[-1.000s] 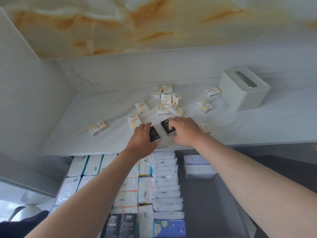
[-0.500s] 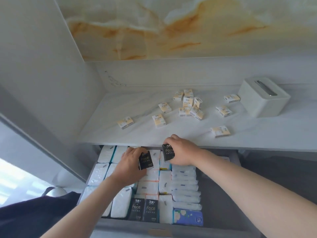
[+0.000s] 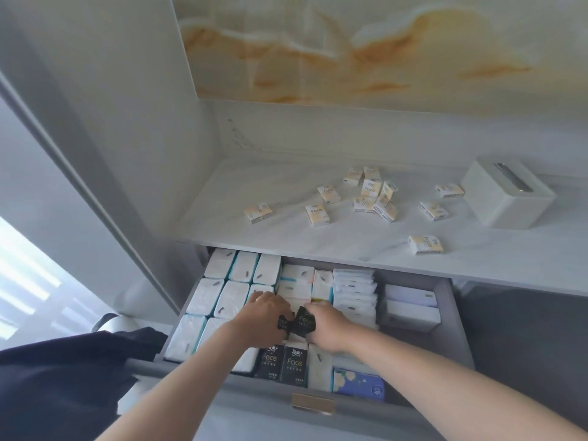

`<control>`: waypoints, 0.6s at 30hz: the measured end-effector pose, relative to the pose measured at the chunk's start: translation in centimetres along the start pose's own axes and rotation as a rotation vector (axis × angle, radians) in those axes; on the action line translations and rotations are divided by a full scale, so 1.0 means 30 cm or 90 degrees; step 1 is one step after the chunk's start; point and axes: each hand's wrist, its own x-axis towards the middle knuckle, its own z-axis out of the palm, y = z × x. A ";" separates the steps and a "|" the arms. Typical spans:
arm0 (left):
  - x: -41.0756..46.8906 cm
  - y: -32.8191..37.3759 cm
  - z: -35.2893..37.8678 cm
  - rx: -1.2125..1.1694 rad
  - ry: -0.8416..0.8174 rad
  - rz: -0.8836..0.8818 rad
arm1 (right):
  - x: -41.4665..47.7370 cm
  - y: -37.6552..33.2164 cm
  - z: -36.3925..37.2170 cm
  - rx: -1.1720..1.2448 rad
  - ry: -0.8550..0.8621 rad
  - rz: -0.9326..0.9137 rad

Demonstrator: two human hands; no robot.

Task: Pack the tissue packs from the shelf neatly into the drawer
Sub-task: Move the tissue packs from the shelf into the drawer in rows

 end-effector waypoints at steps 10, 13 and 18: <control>0.009 -0.012 0.006 0.080 -0.020 -0.006 | -0.006 0.007 0.014 0.026 0.019 -0.025; 0.007 0.006 0.005 0.114 -0.043 -0.009 | -0.005 0.010 0.013 0.022 0.032 -0.032; 0.011 0.026 0.000 0.121 -0.064 -0.017 | -0.012 0.010 0.007 0.020 -0.010 -0.058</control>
